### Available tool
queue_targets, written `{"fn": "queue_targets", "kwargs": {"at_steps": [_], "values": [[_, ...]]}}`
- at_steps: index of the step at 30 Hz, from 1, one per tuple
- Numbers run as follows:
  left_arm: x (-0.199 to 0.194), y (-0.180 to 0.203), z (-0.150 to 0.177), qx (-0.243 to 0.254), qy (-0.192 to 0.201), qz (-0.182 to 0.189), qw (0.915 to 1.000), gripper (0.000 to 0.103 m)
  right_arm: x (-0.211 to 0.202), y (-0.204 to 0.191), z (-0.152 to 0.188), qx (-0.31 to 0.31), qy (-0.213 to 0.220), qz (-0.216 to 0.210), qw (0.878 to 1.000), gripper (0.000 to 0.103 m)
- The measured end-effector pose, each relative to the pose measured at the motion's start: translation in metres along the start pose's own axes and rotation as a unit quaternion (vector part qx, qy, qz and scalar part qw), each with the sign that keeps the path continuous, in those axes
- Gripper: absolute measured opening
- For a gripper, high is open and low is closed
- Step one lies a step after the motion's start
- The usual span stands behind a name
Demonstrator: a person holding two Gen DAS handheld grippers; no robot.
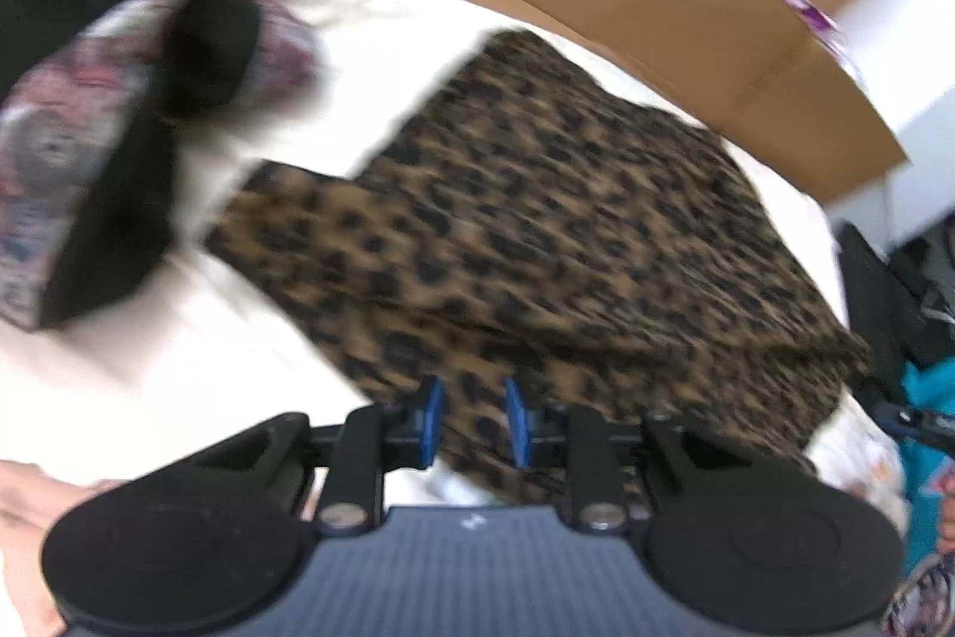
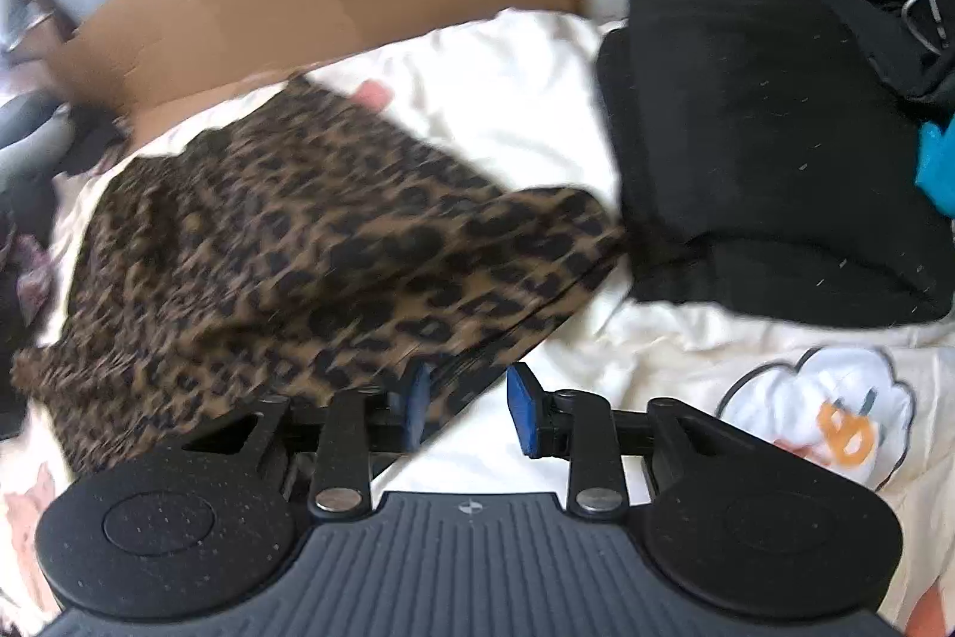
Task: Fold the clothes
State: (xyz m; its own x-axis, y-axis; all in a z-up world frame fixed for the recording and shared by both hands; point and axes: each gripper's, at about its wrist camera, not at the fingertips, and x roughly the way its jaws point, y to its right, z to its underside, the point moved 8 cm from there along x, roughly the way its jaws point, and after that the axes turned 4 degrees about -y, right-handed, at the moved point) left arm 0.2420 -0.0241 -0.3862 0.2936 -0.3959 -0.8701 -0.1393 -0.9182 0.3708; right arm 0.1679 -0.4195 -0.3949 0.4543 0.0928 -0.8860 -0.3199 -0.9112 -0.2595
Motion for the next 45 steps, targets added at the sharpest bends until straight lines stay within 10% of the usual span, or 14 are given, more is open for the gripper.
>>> {"fn": "queue_targets", "kwargs": {"at_steps": [25,34,37,38,45], "values": [[0.073,0.087,0.064,-0.036,-0.134,0.156,0.9779,0.040,0.029,-0.116,0.085,-0.087,-0.141,-0.168,0.972,0.044],[0.089,0.112,0.094,0.030,-0.163,0.177,0.9700,0.039,0.052,-0.129,0.088,-0.066,-0.150,-0.201,0.966,0.046],[0.089,0.118,0.099,0.064,-0.154,0.168,0.9715,0.007,0.060,-0.129,0.091,-0.063,-0.150,-0.196,0.967,0.031],[0.088,0.118,0.099,0.076,-0.155,0.162,0.9716,0.003,0.061,-0.129,0.091,-0.063,-0.148,-0.195,0.967,0.011],[0.049,0.120,0.087,0.143,-0.132,0.171,0.9658,0.004,0.053,-0.137,0.094,-0.080,-0.155,-0.223,0.959,0.002]]}}
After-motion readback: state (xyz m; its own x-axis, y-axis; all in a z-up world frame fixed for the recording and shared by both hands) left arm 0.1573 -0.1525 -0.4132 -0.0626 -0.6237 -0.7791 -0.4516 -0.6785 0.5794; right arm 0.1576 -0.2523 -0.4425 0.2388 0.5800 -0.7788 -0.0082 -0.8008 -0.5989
